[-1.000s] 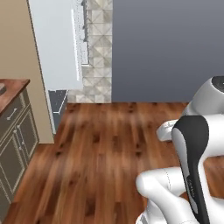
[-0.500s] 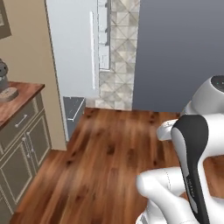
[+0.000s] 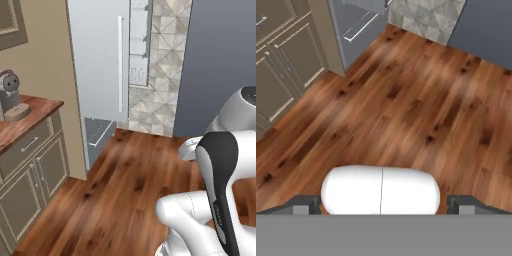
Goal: Gather the avocado and eggplant from the fridge and place them on a tray on the dining counter. Then gather the steak and chicken drumstick from the fridge and place them on the other tray.
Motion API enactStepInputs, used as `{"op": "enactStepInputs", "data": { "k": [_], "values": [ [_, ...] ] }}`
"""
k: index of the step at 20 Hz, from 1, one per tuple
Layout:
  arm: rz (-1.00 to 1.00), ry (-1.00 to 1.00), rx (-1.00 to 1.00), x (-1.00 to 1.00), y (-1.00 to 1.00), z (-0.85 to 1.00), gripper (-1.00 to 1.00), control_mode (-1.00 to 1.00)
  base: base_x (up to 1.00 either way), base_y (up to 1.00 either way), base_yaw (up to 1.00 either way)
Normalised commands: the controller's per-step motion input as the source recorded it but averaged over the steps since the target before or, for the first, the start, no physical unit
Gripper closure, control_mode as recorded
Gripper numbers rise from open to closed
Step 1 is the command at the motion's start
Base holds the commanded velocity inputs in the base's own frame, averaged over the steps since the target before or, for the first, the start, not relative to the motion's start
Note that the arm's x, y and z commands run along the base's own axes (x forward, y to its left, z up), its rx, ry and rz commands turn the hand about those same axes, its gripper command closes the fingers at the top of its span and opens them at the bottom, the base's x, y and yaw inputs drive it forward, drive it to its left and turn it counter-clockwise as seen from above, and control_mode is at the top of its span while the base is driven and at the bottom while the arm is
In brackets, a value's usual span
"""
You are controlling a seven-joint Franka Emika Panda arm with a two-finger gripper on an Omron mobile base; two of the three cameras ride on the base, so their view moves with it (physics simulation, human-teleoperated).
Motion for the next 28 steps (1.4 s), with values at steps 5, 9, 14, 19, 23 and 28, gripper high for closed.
{"op": "enactStepInputs", "data": {
  "k": [5, 9, 14, 19, 23, 28],
  "values": [
    [0.0, 0.0, 0.0, 0.0, 0.0, 0.0, -1.0, 1.0, 0.38, -0.7, 0.31],
    [0.0, 0.0, 0.0, 0.0, 0.0, 0.0, -1.0, 1.0, 0.27, -0.75, 0.31],
    [0.0, 0.0, 0.0, 0.0, 0.0, 0.0, -1.0, 1.0, 0.28, -0.78, 0.31],
    [0.0, 0.0, 0.0, 0.0, 0.0, 0.0, -1.0, 1.0, 0.33, -0.81, 0.32],
    [0.0, 0.0, 0.0, 0.0, 0.0, 0.0, -1.0, 1.0, 0.31, -0.81, 0.32],
    [0.0, 0.0, 0.0, 0.0, 0.0, 0.0, -1.0, 1.0, 0.31, -0.81, 0.32]
  ]
}}
